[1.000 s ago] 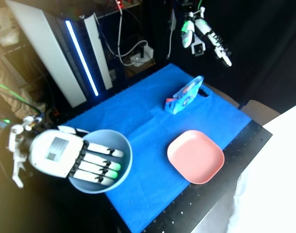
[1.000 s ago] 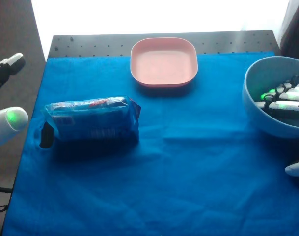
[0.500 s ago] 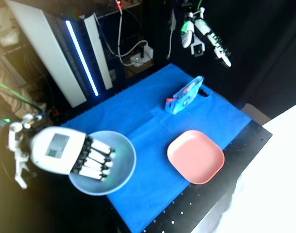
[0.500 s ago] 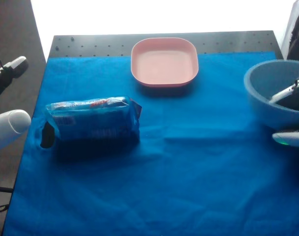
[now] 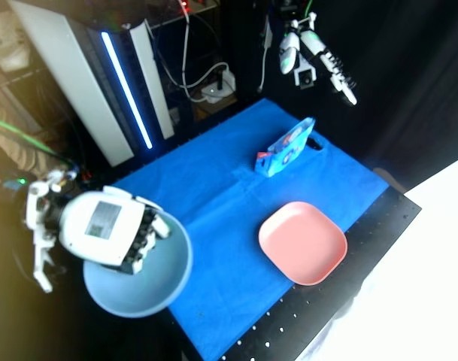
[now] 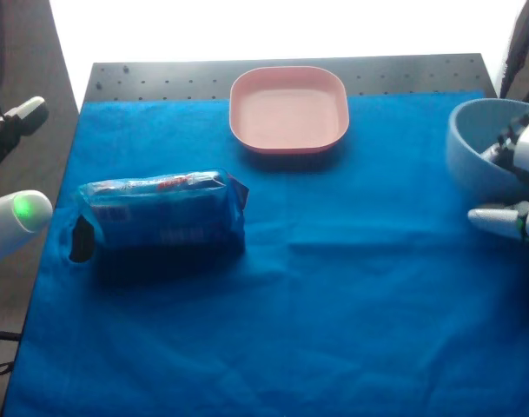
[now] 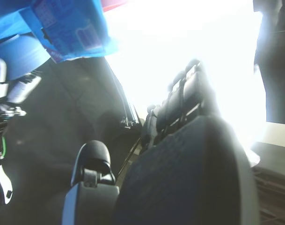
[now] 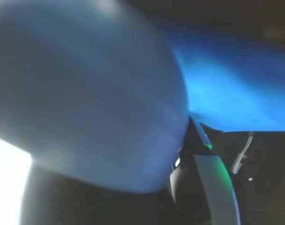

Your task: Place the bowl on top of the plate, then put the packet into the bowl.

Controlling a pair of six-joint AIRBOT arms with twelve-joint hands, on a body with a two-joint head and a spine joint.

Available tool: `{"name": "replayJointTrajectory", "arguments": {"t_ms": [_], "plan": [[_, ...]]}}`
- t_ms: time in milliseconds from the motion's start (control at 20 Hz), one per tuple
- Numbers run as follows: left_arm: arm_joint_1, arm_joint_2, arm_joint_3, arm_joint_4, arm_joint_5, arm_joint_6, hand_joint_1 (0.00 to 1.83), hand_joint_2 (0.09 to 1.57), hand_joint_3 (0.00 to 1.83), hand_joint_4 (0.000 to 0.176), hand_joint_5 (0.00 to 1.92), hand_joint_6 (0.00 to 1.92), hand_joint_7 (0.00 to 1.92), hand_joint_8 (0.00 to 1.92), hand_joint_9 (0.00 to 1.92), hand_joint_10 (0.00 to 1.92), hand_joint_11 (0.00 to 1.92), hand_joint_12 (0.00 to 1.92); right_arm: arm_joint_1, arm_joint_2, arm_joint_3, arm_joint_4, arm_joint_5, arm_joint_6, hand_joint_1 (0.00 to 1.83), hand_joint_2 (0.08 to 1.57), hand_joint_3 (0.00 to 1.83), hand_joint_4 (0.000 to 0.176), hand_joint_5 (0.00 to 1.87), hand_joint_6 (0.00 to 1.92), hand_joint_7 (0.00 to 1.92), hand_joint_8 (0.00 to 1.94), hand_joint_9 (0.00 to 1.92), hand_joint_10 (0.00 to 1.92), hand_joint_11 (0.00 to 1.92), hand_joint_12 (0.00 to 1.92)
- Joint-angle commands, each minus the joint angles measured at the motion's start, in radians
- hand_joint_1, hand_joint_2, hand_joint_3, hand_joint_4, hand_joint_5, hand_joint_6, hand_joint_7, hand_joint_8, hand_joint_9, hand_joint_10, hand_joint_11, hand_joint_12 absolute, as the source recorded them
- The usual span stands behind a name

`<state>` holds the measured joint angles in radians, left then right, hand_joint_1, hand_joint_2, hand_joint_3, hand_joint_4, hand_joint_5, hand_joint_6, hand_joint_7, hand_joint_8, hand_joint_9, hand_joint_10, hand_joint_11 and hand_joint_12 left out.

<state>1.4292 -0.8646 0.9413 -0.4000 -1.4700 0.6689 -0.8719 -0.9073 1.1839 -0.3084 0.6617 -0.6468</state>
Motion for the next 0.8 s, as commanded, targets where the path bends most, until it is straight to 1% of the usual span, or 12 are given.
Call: {"name": "replayJointTrajectory", "arguments": {"t_ms": [0,200,250,300,350,450,500,550,600,650,700,750], "plan": [[-0.003,-0.002,0.006,-0.002,-0.129,-0.006,0.02,1.25,0.01,0.134,0.0,0.0,0.0,0.0,0.0,0.0,0.0,0.0,0.018,0.0,0.001,0.023,0.122,0.003,0.46,1.43,0.0,0.0,0.87,1.89,1.47,1.94,1.62,1.92,1.58,1.92],[-0.003,-0.002,0.006,-0.002,-0.129,-0.006,0.01,1.26,0.01,0.134,0.0,0.0,0.0,0.0,0.0,0.0,0.0,0.0,0.062,-0.004,0.002,0.02,0.16,0.003,0.66,1.41,0.0,0.0,0.91,1.92,1.48,1.94,1.64,1.92,1.63,1.92],[-0.003,-0.002,0.006,-0.002,-0.129,-0.006,0.0,1.25,0.0,0.14,0.0,0.0,0.0,0.0,0.0,0.0,0.0,0.0,0.081,-0.007,0.003,0.014,0.166,0.003,0.65,1.4,0.0,0.0,0.97,1.92,1.49,1.94,1.65,1.92,1.65,1.92],[-0.003,-0.002,0.006,-0.002,-0.13,-0.006,0.01,1.25,0.0,0.147,0.0,0.0,0.0,0.0,0.0,0.0,0.0,0.0,0.105,-0.013,0.006,0.009,0.173,0.003,0.52,1.44,0.0,0.0,1.02,1.92,1.46,1.94,1.62,1.92,1.63,1.92],[-0.003,-0.002,0.006,-0.002,-0.13,-0.006,0.0,1.24,0.0,0.165,0.01,0.0,0.0,0.0,0.0,0.0,0.0,0.0,0.119,-0.02,0.011,0.008,0.18,0.003,0.47,1.46,0.0,0.0,1.05,1.92,1.45,1.94,1.61,1.92,1.63,1.92],[-0.003,-0.002,0.007,-0.002,-0.13,-0.006,0.0,1.23,0.0,0.168,0.01,0.0,0.0,0.0,0.0,0.0,0.0,0.0,0.148,-0.036,0.027,0.008,0.187,0.003,0.48,1.46,0.0,0.0,0.98,1.92,1.4,1.94,1.58,1.92,1.64,1.92],[-0.003,-0.002,0.007,-0.002,-0.13,-0.006,0.0,1.24,0.0,0.172,0.01,0.0,0.0,0.0,0.0,0.0,0.0,0.0,0.162,-0.049,0.039,0.008,0.186,0.003,0.44,1.46,0.0,0.025,1.0,1.92,1.4,1.94,1.58,1.92,1.63,1.92],[-0.003,-0.002,0.007,-0.002,-0.13,-0.006,0.0,1.24,0.0,0.172,0.01,0.0,0.0,0.0,0.0,0.0,0.0,0.0,0.173,-0.062,0.05,0.008,0.186,0.003,0.44,1.46,0.0,0.025,1.0,1.92,1.4,1.94,1.58,1.92,1.63,1.92],[-0.003,-0.002,0.007,-0.002,-0.128,-0.006,0.01,1.26,0.0,0.163,0.02,0.01,0.0,0.0,0.0,0.0,0.0,0.0,0.188,-0.082,0.068,0.008,0.186,0.003,0.47,1.46,0.0,0.104,1.01,1.92,1.38,1.94,1.56,1.92,1.61,1.92],[-0.003,-0.002,0.008,-0.001,-0.128,-0.006,0.01,1.26,0.0,0.163,0.02,0.01,0.0,0.0,0.0,0.0,0.0,0.0,0.196,-0.101,0.083,0.008,0.186,0.003,0.47,1.46,0.0,0.104,1.01,1.92,1.38,1.94,1.56,1.92,1.61,1.92],[-0.003,-0.002,0.009,-0.001,-0.128,-0.006,0.02,1.26,0.0,0.16,0.03,0.01,0.0,0.0,0.0,0.0,0.0,0.0,0.207,-0.121,0.101,0.008,0.184,0.003,0.32,1.47,0.01,0.107,1.09,1.92,1.43,1.94,1.57,1.92,1.59,1.92],[-0.003,-0.002,0.009,-0.001,-0.127,-0.008,0.02,1.25,0.0,0.161,0.02,0.01,0.0,0.0,0.0,0.0,0.0,0.0,0.224,-0.146,0.122,0.008,0.171,0.003,0.34,1.48,0.0,0.104,1.09,1.92,1.43,1.94,1.57,1.92,1.6,1.92]]}}
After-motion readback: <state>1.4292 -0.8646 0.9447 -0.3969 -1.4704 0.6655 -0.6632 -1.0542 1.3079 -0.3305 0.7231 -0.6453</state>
